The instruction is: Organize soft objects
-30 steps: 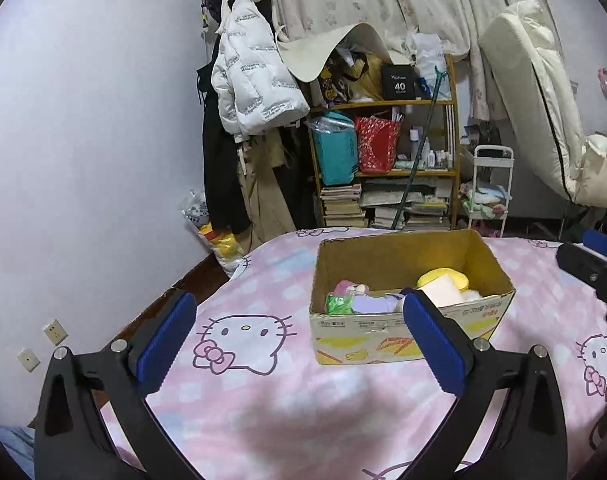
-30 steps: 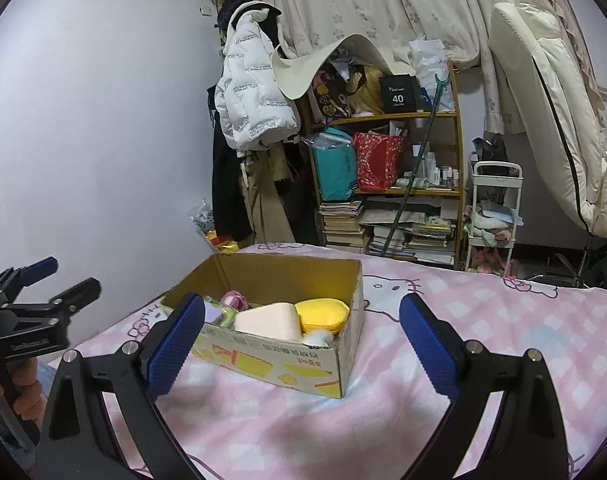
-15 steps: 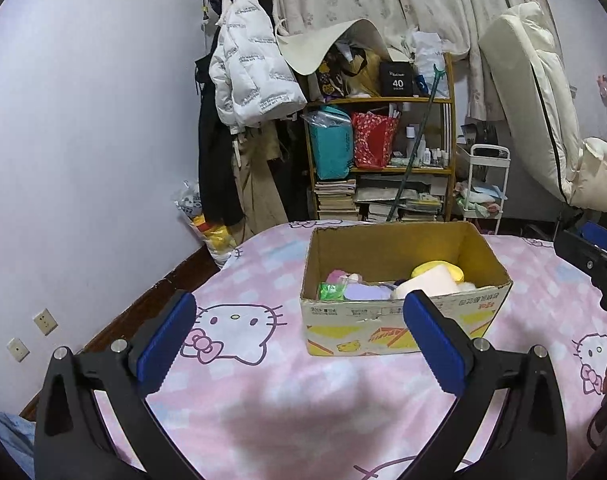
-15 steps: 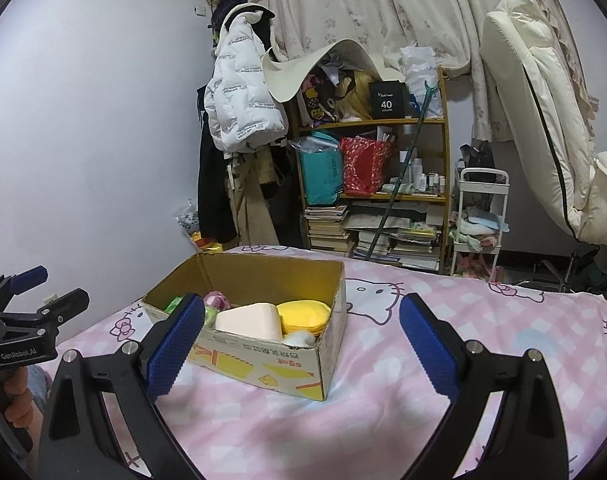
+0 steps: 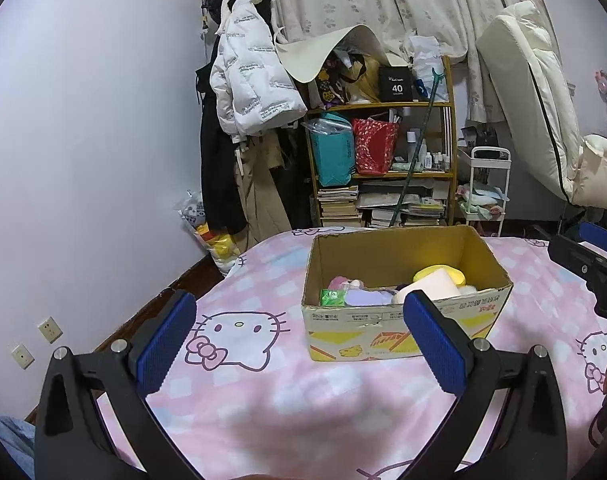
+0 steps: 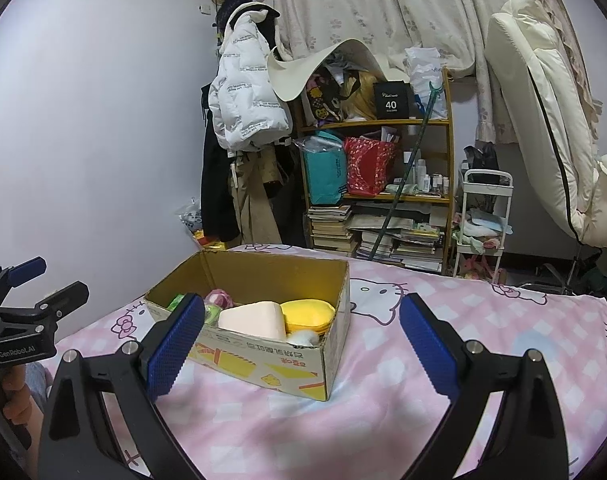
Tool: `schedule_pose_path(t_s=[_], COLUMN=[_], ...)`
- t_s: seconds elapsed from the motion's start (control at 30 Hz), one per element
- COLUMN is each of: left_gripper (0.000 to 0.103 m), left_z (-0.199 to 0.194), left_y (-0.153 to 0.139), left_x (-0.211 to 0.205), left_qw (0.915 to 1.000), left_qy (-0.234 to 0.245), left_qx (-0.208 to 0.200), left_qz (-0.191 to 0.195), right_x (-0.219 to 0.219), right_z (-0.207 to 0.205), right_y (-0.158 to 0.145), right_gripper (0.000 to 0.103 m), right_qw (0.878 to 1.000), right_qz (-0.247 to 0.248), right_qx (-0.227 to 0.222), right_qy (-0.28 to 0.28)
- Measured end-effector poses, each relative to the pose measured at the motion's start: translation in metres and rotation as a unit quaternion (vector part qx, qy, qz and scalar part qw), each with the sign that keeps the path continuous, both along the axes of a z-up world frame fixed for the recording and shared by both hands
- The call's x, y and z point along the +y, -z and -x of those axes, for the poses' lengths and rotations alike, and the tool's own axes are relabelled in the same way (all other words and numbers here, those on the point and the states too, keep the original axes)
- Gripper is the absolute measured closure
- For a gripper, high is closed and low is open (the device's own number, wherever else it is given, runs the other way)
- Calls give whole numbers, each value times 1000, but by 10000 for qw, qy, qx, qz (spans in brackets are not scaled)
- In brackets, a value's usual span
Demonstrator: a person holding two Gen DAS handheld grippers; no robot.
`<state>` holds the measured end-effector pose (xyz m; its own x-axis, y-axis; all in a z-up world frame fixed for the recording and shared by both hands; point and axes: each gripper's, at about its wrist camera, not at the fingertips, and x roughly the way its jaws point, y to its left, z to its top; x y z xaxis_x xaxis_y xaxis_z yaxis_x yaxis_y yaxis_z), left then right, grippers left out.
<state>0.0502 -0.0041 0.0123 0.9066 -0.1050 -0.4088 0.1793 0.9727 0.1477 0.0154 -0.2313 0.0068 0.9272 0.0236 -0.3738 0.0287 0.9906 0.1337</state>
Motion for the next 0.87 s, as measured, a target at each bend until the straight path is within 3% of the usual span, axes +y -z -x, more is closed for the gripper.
schedule_pose_path(t_s=[0.87], left_gripper=[1], left_z=[3], left_y=[-2], left_x=[2], left_qw=[10000], left_qy=[-14], left_qx=[-68], left_qz=[-10], right_x=[-10], right_z=[1], right_y=[3], right_gripper=[1], right_qw=[9999], right_qz=[-41], right_qx=[-21], right_qy=[91])
